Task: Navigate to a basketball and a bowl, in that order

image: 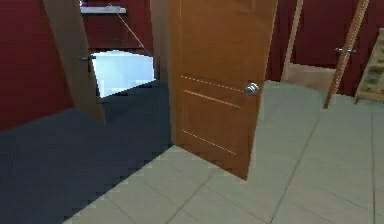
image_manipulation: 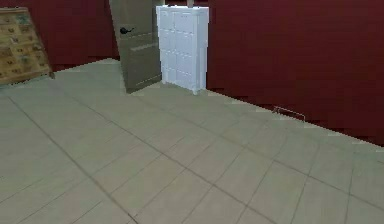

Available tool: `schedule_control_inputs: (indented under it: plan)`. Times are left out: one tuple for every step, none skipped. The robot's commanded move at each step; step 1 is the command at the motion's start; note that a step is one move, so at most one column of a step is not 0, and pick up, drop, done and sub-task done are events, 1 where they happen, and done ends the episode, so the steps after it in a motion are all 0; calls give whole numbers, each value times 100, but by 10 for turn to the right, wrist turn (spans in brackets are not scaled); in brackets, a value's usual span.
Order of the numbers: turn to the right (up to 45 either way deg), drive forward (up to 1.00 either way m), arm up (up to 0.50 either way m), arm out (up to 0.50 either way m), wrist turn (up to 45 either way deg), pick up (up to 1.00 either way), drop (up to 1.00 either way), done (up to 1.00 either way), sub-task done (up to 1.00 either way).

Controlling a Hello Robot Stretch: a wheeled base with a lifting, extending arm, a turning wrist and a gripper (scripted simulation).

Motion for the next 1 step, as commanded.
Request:
schedule_control_inputs:
  plan:
    - [-60,0,0,0,0,0,0,0,0]
